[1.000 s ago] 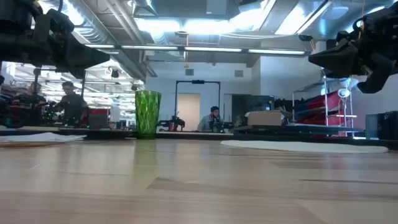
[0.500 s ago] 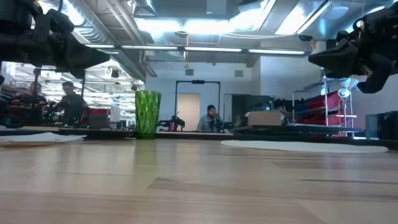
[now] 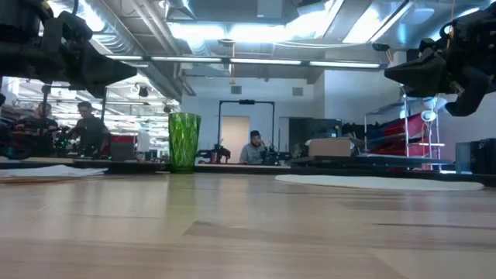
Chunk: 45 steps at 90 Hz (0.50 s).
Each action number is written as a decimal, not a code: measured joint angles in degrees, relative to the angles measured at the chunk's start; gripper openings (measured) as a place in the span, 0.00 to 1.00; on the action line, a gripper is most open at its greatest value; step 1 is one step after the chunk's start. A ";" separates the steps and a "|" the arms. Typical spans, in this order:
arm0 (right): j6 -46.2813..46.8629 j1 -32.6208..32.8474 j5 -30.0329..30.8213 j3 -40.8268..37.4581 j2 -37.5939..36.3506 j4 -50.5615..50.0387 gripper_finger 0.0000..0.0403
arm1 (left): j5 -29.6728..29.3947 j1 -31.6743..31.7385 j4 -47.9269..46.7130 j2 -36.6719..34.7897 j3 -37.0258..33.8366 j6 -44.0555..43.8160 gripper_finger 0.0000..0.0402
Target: Set table place
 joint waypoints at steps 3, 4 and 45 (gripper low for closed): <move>-0.01 -0.01 0.02 -0.01 -0.01 0.00 0.00 | 0.01 0.00 0.00 0.00 0.00 0.00 0.00; -0.01 -0.01 0.02 -0.01 -0.01 -0.01 0.00 | 0.02 -0.01 0.00 0.01 0.00 0.00 0.00; 0.09 0.01 0.02 -0.01 -0.02 0.00 0.00 | 0.00 -0.09 0.80 0.05 0.00 -5.97 0.00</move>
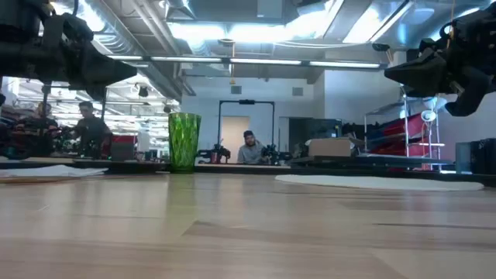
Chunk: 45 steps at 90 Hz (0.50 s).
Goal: Set table place
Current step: Move the white table mat to the center of the table
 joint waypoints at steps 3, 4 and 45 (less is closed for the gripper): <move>0.03 0.00 0.00 0.01 0.00 0.03 0.00 | 0.04 0.00 1.09 0.11 0.00 -0.05 0.00; 0.03 0.00 0.00 0.00 0.01 0.06 0.00 | 0.10 0.00 1.57 0.13 0.00 -0.01 0.00; 16.84 0.02 -5.01 0.01 0.02 18.41 0.00 | 5.79 -3.45 5.28 8.06 4.55 3.40 0.00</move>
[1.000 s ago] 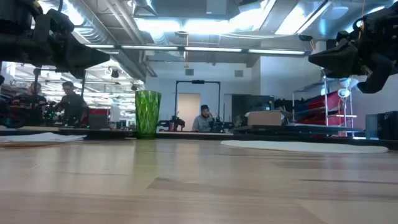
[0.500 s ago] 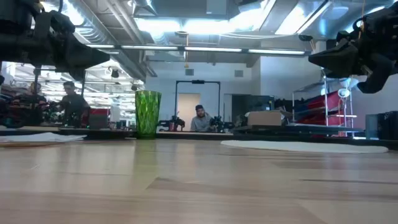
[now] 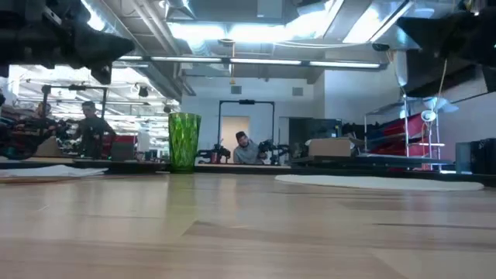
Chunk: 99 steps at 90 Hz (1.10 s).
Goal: Set table place
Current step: Move the white table mat to the center of the table
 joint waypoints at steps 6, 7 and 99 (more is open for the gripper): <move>-0.03 0.00 -0.01 -0.01 0.00 -1.16 0.00 | -0.02 -0.40 0.05 2.38 0.96 0.33 0.00; -0.06 0.00 -0.01 -0.02 0.00 -1.40 0.00 | -0.03 -0.44 0.03 2.75 1.11 0.39 0.00; -0.42 -0.02 0.00 0.00 0.00 -6.94 0.00 | -1.77 3.23 -3.06 66.31 43.32 18.16 0.00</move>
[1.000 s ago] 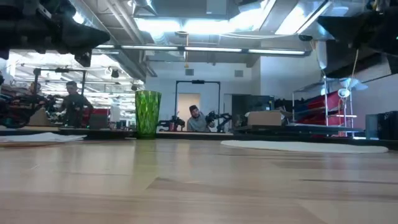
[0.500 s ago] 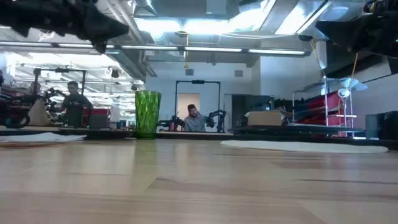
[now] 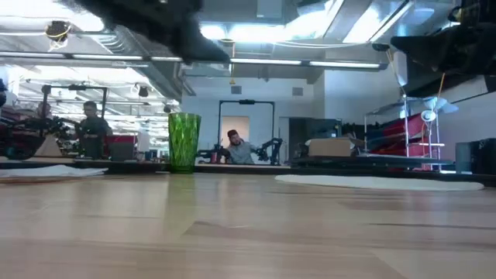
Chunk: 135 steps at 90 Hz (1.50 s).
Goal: Set table place
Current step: Move the white table mat to the center of the table
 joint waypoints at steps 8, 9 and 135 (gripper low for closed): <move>-1.10 0.00 0.00 -0.01 0.00 0.01 0.00 | -0.04 0.02 -1.37 6.56 4.39 2.91 0.00; -1.34 0.00 0.00 0.00 0.00 0.01 0.00 | -0.03 0.02 -1.55 7.36 4.88 3.14 0.00; -0.11 0.04 7.07 43.63 49.82 -45.66 0.00 | -4.93 -1.68 1.58 45.72 24.71 15.95 0.00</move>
